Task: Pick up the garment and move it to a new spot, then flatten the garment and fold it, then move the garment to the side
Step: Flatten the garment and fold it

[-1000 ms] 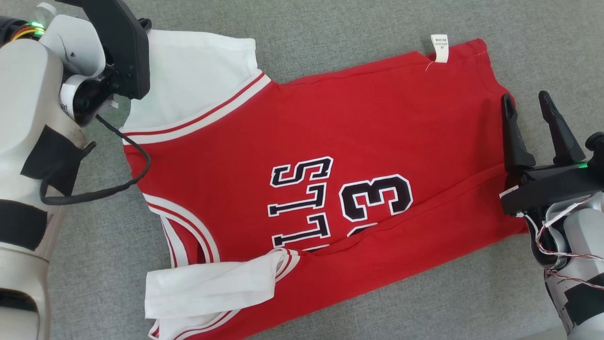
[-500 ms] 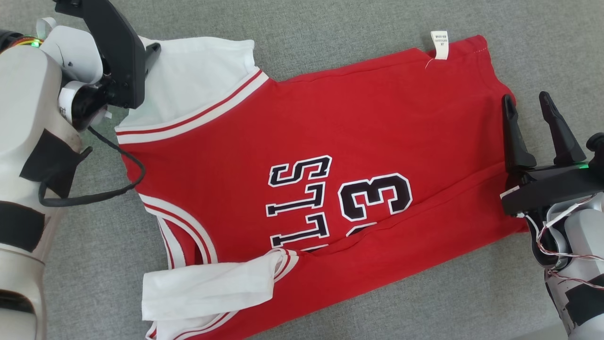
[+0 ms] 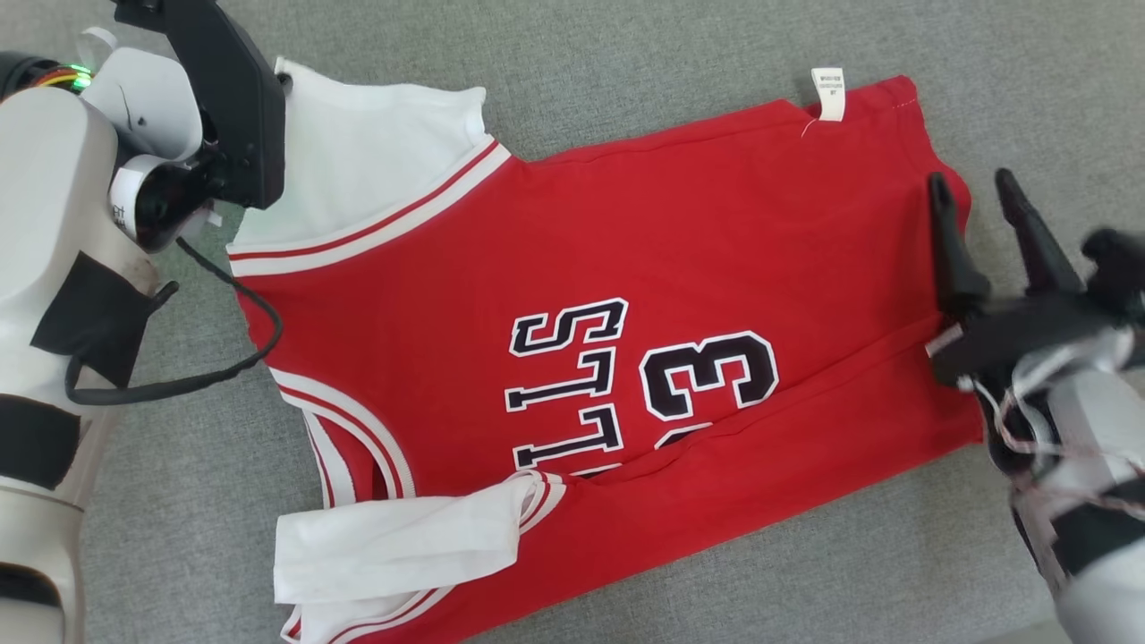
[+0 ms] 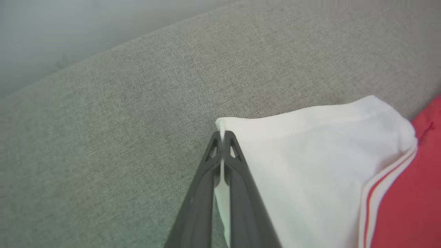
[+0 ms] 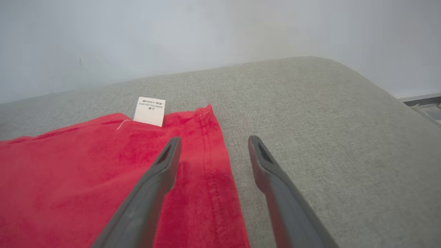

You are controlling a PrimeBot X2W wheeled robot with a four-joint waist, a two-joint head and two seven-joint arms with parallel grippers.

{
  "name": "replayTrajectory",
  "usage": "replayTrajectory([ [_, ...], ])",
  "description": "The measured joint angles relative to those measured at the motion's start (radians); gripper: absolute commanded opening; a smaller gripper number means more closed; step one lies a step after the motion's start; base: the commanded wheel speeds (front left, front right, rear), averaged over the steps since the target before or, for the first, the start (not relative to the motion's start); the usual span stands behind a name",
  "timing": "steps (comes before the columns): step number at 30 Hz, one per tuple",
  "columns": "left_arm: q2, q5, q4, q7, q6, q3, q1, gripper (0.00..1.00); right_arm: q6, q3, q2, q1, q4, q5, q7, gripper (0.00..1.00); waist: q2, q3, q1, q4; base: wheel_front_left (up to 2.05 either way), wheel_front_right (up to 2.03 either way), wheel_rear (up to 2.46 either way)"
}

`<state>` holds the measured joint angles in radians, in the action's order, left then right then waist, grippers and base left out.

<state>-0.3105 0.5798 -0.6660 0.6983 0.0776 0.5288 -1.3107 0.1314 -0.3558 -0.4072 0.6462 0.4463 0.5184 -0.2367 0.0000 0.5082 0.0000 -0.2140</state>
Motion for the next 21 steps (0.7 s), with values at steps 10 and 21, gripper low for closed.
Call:
replayTrajectory([
  [10, 0.009, 0.002, 0.006, -0.015, 0.005, 0.014, 0.015, 0.0, 0.0, -0.085, 0.014, 0.296, 0.26, 0.066, 0.302, 1.0, 0.0, -0.004, 0.0, 0.016, 0.0, 0.0, 0.0],
  [21, 0.016, 0.003, 0.007, -0.032, 0.009, 0.03, 0.011, 0.0, 0.0, -0.154, 0.014, 0.438, 0.43, 0.054, 0.389, 0.89, 0.0, 0.003, 0.0001, 0.043, 0.0, 0.0, 0.0],
])
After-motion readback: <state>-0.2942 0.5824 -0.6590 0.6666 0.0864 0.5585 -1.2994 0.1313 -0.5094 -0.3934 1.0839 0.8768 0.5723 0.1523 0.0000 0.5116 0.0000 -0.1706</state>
